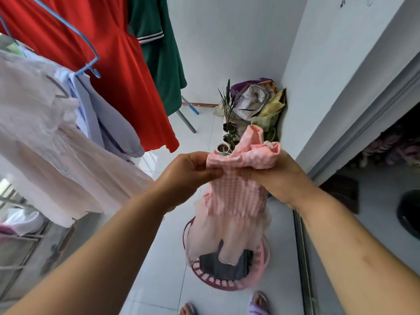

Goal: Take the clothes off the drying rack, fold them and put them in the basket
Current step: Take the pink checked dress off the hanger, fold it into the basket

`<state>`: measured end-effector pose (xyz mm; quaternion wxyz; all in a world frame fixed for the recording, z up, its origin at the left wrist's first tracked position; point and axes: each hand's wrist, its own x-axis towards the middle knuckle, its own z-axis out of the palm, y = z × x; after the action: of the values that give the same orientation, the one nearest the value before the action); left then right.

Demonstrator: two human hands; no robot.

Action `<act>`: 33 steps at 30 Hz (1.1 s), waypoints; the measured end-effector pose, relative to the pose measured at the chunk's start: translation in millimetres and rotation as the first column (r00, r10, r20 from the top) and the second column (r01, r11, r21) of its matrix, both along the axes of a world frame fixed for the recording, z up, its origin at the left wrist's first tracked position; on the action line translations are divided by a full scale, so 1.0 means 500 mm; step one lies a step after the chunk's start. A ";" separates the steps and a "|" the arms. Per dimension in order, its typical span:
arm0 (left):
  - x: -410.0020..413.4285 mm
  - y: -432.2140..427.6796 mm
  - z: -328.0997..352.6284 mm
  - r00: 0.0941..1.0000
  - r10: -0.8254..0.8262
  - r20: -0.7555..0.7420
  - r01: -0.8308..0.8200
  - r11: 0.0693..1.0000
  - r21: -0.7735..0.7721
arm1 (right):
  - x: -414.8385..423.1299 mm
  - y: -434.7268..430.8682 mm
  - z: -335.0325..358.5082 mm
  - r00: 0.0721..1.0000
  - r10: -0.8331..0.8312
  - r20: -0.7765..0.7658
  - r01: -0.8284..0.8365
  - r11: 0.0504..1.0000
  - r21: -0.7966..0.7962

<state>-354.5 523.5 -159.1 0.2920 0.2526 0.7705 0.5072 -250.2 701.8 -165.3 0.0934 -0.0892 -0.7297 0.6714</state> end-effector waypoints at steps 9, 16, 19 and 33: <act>0.016 -0.019 -0.087 0.997 0.018 0.081 -0.012 0.997 -0.082 | 0.012 -0.012 -0.067 0.988 0.118 0.101 -0.113 0.992 -0.059; 0.044 -0.060 -0.181 0.986 0.012 0.169 0.030 0.969 -0.243 | 0.036 -0.065 -0.170 0.957 0.175 0.230 -0.132 0.973 -0.188; 0.065 -0.079 -0.216 0.973 -0.007 0.232 0.075 0.956 -0.284 | 0.057 -0.078 -0.214 0.932 0.183 0.314 -0.152 0.981 -0.122; 0.178 -0.152 -0.372 0.875 -0.098 0.473 0.314 0.859 -0.404 | 0.196 -0.157 -0.374 0.817 0.204 0.540 -0.108 0.973 -0.205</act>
<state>-265.5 447.7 -345.3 0.5633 0.1374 0.7518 0.3141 -152.3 623.5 -352.4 -0.1864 -0.2283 -0.6720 0.6794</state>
